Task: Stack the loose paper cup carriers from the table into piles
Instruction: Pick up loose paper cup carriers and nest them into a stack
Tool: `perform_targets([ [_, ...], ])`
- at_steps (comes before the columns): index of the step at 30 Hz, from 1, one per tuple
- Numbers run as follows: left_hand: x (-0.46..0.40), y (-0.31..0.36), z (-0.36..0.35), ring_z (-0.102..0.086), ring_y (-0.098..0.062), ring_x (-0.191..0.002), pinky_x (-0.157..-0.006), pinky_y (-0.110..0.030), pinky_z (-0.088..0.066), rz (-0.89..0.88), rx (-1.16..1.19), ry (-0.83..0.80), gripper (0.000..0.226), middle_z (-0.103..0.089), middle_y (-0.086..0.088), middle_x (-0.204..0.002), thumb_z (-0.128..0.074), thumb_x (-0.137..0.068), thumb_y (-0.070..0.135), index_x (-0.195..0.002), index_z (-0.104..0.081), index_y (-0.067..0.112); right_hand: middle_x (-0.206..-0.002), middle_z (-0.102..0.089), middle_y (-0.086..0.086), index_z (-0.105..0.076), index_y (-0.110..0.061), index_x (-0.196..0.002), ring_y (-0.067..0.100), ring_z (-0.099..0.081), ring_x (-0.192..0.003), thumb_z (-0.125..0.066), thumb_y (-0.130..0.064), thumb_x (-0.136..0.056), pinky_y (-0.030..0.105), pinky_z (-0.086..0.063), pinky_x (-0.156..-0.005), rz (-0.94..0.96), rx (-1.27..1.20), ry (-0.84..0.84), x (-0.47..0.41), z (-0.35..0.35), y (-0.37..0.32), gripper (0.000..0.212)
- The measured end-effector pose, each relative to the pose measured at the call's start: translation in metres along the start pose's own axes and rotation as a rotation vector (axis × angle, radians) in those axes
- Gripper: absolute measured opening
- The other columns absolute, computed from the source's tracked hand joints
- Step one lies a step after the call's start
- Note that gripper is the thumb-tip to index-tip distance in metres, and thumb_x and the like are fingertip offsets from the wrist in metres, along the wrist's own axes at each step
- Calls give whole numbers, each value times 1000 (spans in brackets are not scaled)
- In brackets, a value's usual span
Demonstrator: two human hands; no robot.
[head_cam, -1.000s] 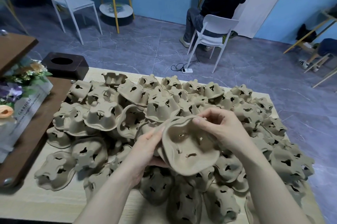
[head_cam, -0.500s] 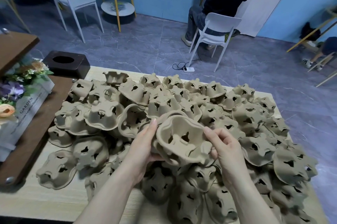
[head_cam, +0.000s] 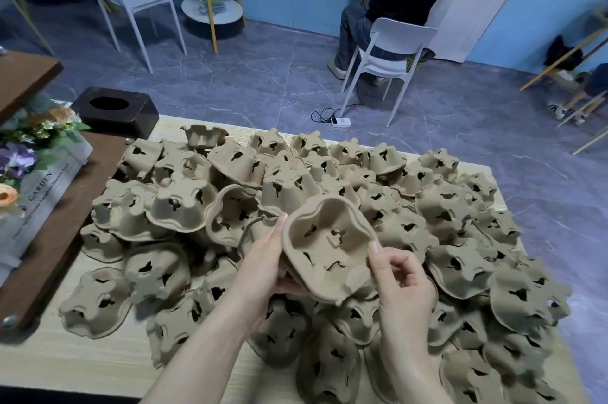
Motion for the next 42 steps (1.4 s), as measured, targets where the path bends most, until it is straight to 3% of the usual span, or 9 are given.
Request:
perform_targets([
  [6,4,-8,-5,-73,-23,-84,-61,-37,-57,50,-20,-52,52,-76,-12,-95,-36,-91,57,-113,-70,24,-77,-66,-3,-66,-10,-101,3,-57,-61,-66,-29,-84,15,-46,-50,-260,-107,-232,-12,7,9,25],
  [11,9,-20,-15,-72,-25,-94,-61,-42,-59,95,72,-18,55,-75,-11,-103,-31,-96,56,-112,-72,22,-83,-68,9,-67,-10,-96,19,-59,-71,-72,-20,-86,21,-48,-49,-342,-122,-269,-17,17,20,16],
  [16,15,-33,-37,-70,-24,-105,-62,-39,-58,74,264,-52,54,-71,-6,-119,-33,-94,54,-128,-61,25,-74,-63,8,-64,-4,-90,14,-56,-60,-63,-11,-90,24,-48,-46,-345,-115,-279,-21,28,30,7],
  [20,16,-40,-50,-73,-15,-92,-58,-33,-61,20,373,23,44,-74,-4,-110,-48,-88,38,-126,-62,20,-61,-58,-3,-65,-5,-88,9,-49,-50,-66,-17,-88,20,-44,-48,-247,9,-364,-30,40,25,12],
  [24,15,-45,-55,-68,-10,-57,-34,-18,-43,30,439,103,33,-72,-7,-91,-44,-98,29,-120,-65,16,-95,-65,-8,-64,-21,-102,13,-58,-81,-72,-25,-85,23,-48,-76,122,367,-270,-75,65,18,19],
  [27,12,-50,-55,-70,-12,-65,-36,-20,-46,35,428,132,32,-74,-6,-95,-46,-97,32,-118,-66,18,-111,-57,-7,-58,-22,-122,16,-49,-103,-77,-30,-79,31,-42,-90,404,798,-255,-110,72,20,48],
  [30,11,-55,-55,-73,-13,-78,-45,-25,-54,42,412,149,31,-76,-4,-101,-47,-96,34,-114,-69,21,-117,-58,-3,-52,-22,-134,22,-45,-109,-78,-34,-77,40,-42,-93,433,1017,-352,-129,68,32,64],
  [38,11,-57,-50,-70,-18,-105,-78,-34,-59,58,355,164,44,-73,-4,-115,-52,-86,43,-119,-69,20,-127,-52,-2,-38,-25,-147,18,-48,-119,-78,-22,-75,35,-43,-97,475,916,-405,-121,68,37,83],
  [42,10,-56,-49,-71,-16,-102,-78,-34,-53,70,301,154,36,-74,-1,-112,-46,-96,41,-117,-70,24,-115,-48,-14,-23,-38,-152,3,-49,-101,-79,-19,-74,27,-41,-82,412,748,-366,-107,71,22,98],
])
Point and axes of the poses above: each hand's wrist, its own x-axis away from the middle knuckle, its own z-axis out of the back of the hand, y = z × x, the point moved 5 cm from there along -x, towards the middle knuckle
